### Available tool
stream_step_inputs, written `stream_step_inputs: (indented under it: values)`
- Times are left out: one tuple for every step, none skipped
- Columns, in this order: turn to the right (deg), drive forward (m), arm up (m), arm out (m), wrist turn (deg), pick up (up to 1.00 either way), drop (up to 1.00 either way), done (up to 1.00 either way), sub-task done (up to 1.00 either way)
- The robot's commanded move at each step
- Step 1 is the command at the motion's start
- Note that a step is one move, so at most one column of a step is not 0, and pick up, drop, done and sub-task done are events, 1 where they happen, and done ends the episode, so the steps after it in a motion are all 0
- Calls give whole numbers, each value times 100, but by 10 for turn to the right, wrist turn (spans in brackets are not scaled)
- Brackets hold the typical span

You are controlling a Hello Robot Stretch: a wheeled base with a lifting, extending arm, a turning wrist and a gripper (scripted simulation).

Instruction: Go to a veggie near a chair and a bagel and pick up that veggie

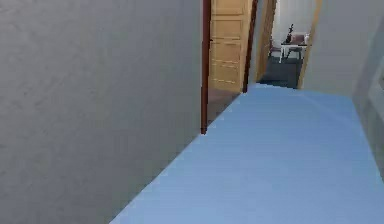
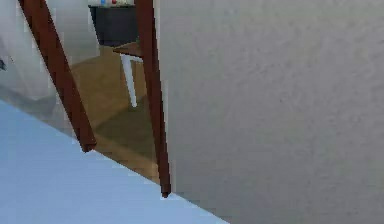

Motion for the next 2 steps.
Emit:
stream_step_inputs:
  values:
    - [450,0,0,0,0,0,0,0,0]
    - [120,0,0,0,0,0,0,0,0]
